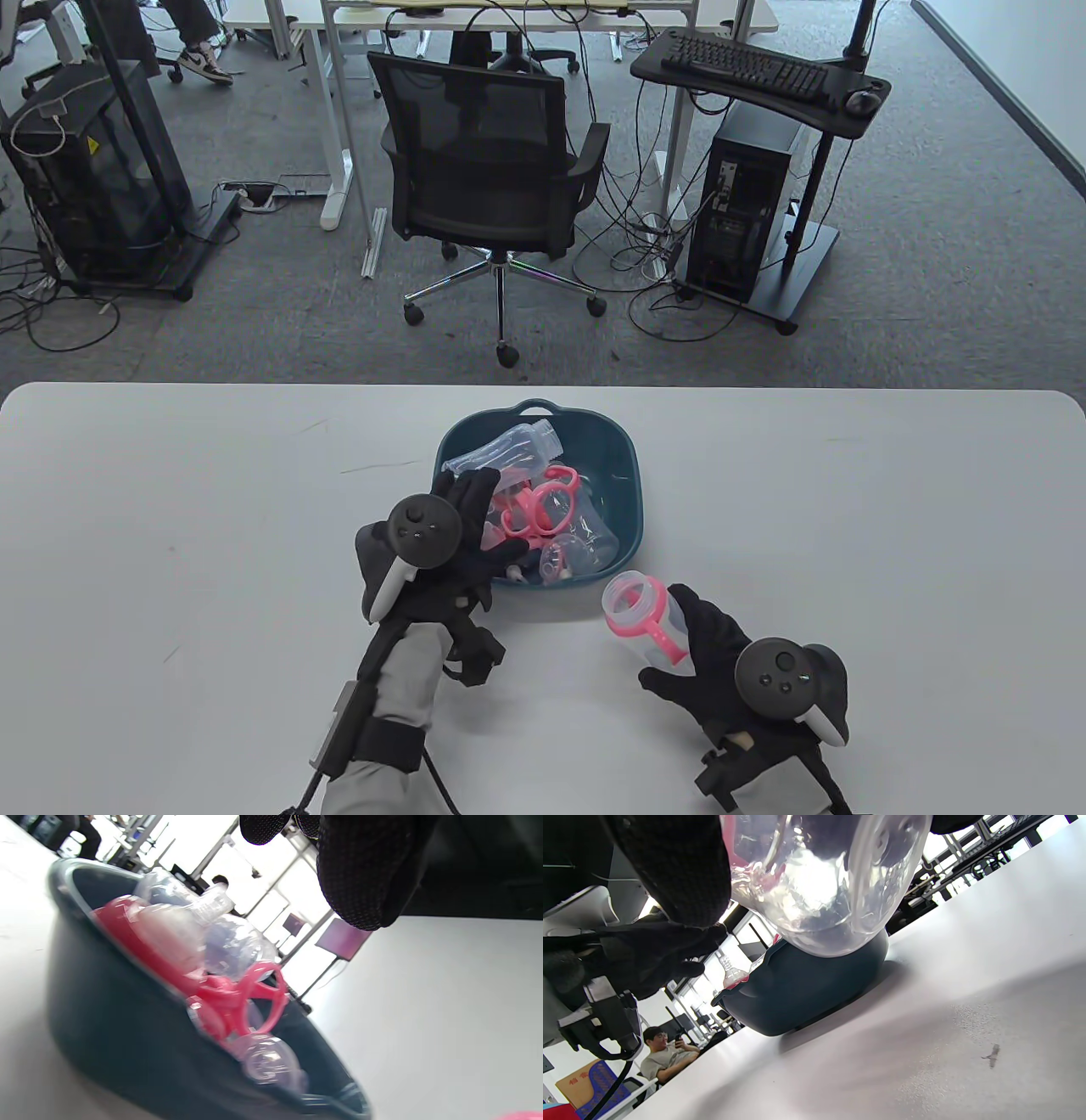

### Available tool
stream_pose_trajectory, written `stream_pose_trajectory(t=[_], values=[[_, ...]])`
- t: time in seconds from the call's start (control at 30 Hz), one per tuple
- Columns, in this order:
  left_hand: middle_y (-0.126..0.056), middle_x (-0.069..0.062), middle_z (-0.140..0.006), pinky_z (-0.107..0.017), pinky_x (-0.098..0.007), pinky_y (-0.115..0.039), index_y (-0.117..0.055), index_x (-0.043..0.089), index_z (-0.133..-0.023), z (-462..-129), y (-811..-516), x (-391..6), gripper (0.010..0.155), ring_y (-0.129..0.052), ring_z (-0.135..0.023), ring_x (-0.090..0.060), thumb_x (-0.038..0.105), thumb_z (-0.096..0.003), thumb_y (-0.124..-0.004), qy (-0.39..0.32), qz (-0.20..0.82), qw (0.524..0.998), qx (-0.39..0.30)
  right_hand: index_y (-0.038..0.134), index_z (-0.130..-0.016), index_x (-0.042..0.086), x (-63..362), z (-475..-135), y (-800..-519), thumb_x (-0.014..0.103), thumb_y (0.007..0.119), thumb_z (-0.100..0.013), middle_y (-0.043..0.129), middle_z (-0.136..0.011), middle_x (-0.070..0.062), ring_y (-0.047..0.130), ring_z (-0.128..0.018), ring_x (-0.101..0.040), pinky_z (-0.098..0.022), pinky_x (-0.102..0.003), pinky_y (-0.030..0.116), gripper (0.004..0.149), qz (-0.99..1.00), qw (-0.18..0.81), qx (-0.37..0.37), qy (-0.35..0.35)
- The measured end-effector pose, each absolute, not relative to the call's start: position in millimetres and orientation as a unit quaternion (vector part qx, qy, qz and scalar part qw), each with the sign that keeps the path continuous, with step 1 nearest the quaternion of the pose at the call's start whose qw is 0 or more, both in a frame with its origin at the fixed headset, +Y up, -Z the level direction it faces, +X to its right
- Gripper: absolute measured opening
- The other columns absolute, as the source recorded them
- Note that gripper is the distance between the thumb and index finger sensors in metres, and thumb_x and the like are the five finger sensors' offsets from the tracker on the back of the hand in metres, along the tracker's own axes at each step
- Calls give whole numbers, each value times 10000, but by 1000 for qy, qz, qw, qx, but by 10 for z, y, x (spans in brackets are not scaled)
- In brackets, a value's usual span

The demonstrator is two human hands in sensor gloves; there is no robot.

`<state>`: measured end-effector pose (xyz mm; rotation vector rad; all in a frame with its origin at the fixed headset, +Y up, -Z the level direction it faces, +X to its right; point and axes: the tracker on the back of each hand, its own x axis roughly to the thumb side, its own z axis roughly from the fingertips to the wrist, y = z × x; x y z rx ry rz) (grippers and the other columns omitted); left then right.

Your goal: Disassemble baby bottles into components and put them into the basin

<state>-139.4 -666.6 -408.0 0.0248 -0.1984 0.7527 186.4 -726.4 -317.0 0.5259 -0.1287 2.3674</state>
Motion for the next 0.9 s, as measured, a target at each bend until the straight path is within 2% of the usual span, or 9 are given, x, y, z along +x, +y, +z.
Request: stream_pose_trajectory(t=[0.17, 0.3, 0.4, 0.57, 0.7, 0.9], values=[[-429, 29, -1172, -784, -574, -234, -439, 387, -1100, -3846, -6383, -1212, 791, -293, -1178, -303, 517, -440, -856, -185, 405, 896, -6, 298, -1109, 91, 1859, -3167, -7262, 415, 901, -476, 510, -1071, -187, 592, -948, -449, -664, -692, 478, 933, 912, 350, 206, -51], [-400, 14, -1188, -781, -601, -240, -431, 396, -1112, -3653, -6317, -902, 863, -332, -1180, -341, 545, -403, -901, -252, 381, 885, -89, 296, -1110, 93, 1837, -3159, -7264, 414, 901, -475, 507, -1073, -186, 590, -950, -449, -665, -692, 476, 934, 911, 350, 212, -50], [-351, 21, -1200, -781, -619, -257, -386, 413, -1120, -3567, -6359, -689, 947, -329, -1183, -362, 559, -363, -936, -286, 335, 891, -111, 296, -1110, 96, 1808, -3143, -7259, 414, 901, -475, 506, -1074, -184, 589, -951, -447, -667, -692, 474, 933, 910, 350, 218, -49], [-327, 20, -1205, -779, -632, -251, -332, 429, -1123, -3553, -6459, -468, 1021, -312, -1186, -373, 564, -334, -966, -308, 307, 889, -142, 296, -1111, 100, 1768, -3119, -7241, 411, 902, -476, 504, -1077, -179, 584, -956, -445, -671, -691, 471, 932, 906, 353, 229, -48], [-536, 31, -1135, -774, -626, -288, -384, 410, -1116, -3586, -6493, -406, 980, -481, -1156, -343, 544, -341, -969, -307, 309, 888, -148, 295, -1111, 95, 1733, -3103, -7237, 411, 901, -476, 505, -1076, -184, 587, -954, -449, -670, -693, 473, 933, 906, 348, 235, -46], [-565, 31, -1122, -775, -630, -291, -468, 409, -1103, -3615, -6383, -497, 922, -528, -1140, -326, 539, -343, -973, -294, 333, 885, -139, 295, -1112, 97, 1761, -3110, -7233, 412, 901, -476, 504, -1077, -182, 586, -955, -446, -668, -692, 473, 933, 907, 350, 229, -50]])
